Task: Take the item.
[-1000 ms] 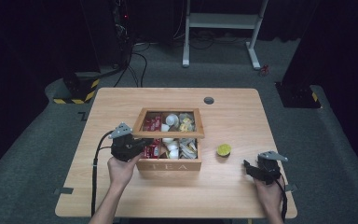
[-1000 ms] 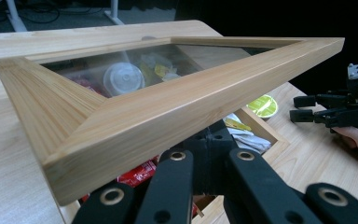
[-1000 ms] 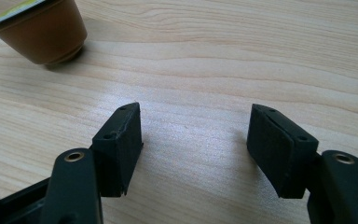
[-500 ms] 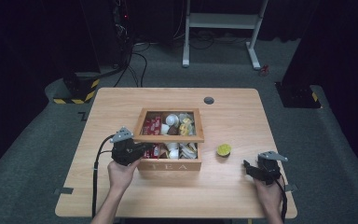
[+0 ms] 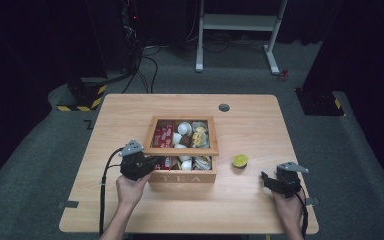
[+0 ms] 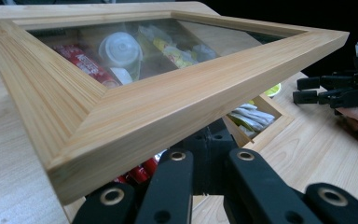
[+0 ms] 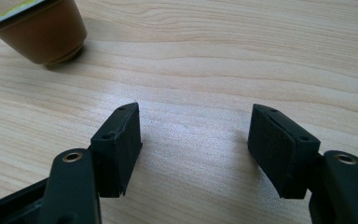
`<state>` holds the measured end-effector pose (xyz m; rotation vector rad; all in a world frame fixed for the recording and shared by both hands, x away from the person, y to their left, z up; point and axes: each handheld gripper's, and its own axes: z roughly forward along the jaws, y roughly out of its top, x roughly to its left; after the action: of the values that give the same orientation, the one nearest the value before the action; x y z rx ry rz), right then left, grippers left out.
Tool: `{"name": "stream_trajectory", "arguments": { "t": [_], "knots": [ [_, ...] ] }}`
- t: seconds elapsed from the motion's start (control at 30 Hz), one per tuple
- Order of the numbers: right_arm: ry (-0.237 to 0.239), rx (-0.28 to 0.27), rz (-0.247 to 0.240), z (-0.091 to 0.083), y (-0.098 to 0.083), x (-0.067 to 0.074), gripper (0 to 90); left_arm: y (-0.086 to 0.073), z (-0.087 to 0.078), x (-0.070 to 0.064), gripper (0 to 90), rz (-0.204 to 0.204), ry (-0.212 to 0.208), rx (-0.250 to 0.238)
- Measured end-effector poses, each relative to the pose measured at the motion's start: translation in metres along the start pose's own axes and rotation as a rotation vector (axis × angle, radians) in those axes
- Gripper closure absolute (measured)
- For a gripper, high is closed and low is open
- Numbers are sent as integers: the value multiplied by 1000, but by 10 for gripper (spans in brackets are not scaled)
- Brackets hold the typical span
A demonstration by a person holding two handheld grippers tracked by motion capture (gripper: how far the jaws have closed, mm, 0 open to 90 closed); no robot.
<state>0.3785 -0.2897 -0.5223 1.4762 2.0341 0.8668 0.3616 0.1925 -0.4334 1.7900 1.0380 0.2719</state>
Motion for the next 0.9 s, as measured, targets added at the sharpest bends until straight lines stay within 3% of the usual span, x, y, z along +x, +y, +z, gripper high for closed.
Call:
{"name": "stream_trajectory", "arguments": {
  "t": [0.17,0.33,0.9],
  "knots": [
    [0,0,0,0,0,0,346,-4,1,1,900,7,2,12],
    [0,0,0,0,0,0,346,-7,2,1,900,-19,-9,4],
    [0,0,0,0,0,0,346,-16,5,0,900,-18,7,26]
  ]
}}
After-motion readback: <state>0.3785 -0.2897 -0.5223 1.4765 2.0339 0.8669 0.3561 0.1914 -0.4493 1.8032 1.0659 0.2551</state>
